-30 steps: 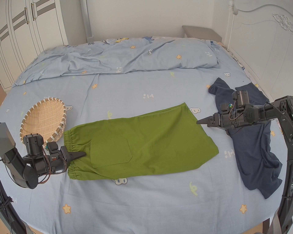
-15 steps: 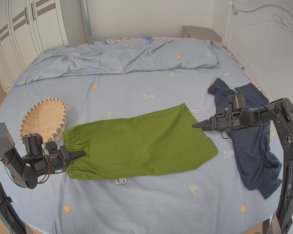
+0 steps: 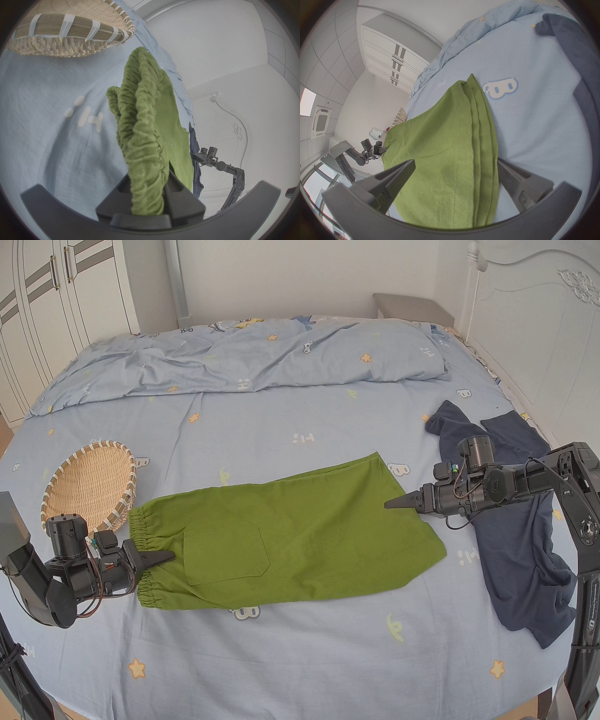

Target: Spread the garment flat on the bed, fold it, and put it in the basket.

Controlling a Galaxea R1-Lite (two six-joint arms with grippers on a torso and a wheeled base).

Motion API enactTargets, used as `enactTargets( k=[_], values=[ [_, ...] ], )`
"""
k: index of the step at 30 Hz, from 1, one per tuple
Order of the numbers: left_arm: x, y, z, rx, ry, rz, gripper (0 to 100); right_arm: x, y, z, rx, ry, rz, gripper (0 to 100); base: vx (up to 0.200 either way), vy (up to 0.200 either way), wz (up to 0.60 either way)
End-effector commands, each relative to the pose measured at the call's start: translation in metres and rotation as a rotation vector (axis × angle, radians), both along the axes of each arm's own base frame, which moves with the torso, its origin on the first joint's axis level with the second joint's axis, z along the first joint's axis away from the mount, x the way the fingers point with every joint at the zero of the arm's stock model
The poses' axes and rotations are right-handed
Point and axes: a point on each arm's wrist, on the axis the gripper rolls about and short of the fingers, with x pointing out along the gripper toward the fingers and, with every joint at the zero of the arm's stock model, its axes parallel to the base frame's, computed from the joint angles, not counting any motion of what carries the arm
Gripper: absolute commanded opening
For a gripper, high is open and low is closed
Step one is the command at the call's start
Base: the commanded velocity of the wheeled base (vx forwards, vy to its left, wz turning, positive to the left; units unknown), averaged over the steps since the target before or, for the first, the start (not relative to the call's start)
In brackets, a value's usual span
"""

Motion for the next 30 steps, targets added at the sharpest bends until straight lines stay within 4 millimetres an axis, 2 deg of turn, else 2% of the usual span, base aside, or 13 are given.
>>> enactTargets(
  k=[1,13,18,30],
  values=[
    [0.0,0.0,0.0,0.0,0.001,0.001,0,0.001,-0.005,-0.005,0.003,0.016,-0.008,0,0.0,0.0,0.0],
    [0.0,0.0,0.0,0.0,-0.001,0.001,0,-0.003,-0.008,-0.001,0.013,0.014,0.001,0,0.0,0.0,0.0],
    [0.0,0.0,0.0,0.0,-0.001,0.001,0,-0.007,-0.013,0.01,0.061,0.003,0.032,0,0.0,0.0,0.0],
    [-0.001,0.0,0.0,0.0,0.001,0.0,0,-0.009,-0.007,0.004,0.057,0.018,0.046,0,0.0,0.0,0.0]
  ],
)
